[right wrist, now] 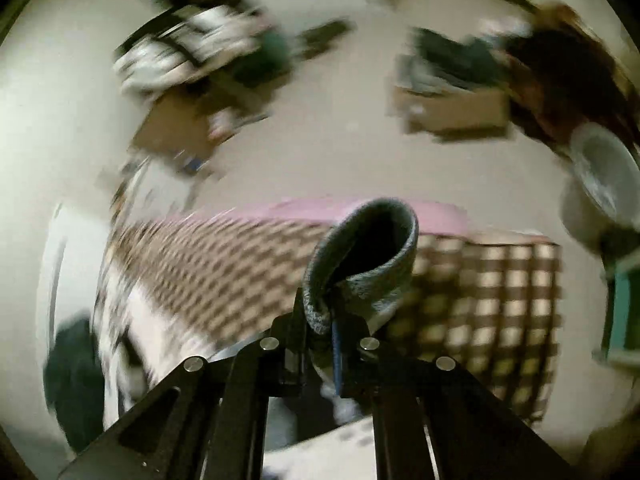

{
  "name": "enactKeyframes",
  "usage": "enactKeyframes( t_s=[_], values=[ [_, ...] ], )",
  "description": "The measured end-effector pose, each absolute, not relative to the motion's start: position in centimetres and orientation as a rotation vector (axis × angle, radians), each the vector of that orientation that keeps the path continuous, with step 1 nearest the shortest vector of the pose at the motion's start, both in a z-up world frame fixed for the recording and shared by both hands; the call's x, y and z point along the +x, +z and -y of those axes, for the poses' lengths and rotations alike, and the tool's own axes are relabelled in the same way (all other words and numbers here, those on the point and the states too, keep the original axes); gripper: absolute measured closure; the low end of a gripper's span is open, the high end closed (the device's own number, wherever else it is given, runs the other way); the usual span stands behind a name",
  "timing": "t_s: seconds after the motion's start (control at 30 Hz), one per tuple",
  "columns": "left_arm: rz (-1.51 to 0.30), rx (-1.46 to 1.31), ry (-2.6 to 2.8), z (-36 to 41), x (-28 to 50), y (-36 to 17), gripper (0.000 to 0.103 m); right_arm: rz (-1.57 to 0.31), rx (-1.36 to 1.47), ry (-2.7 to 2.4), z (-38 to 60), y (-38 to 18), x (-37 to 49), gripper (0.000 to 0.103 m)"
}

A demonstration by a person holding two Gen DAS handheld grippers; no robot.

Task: Fold small clothes
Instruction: 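Grasp the sweater's sleeve cuff with the right gripper and lift it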

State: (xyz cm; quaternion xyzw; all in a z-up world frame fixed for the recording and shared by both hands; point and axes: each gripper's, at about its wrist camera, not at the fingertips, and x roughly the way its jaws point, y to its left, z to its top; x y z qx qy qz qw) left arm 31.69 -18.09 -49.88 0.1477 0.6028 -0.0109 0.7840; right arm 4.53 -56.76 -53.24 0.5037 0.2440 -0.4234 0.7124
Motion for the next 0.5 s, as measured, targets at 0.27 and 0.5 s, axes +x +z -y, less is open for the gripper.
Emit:
enactKeyframes(
  t_s=[0.27, 0.5],
  values=[
    [-1.28, 0.142, 0.156, 7.6, 32.0, -48.2, 0.0, -0.766, 0.792, -0.43, 41.0, -49.3, 27.2, 0.093],
    [-1.28, -0.002, 0.372, -4.2, 30.5, -47.7, 0.0, -1.006, 0.515, -0.105, 18.6, -55.2, 41.4, 0.094]
  ],
)
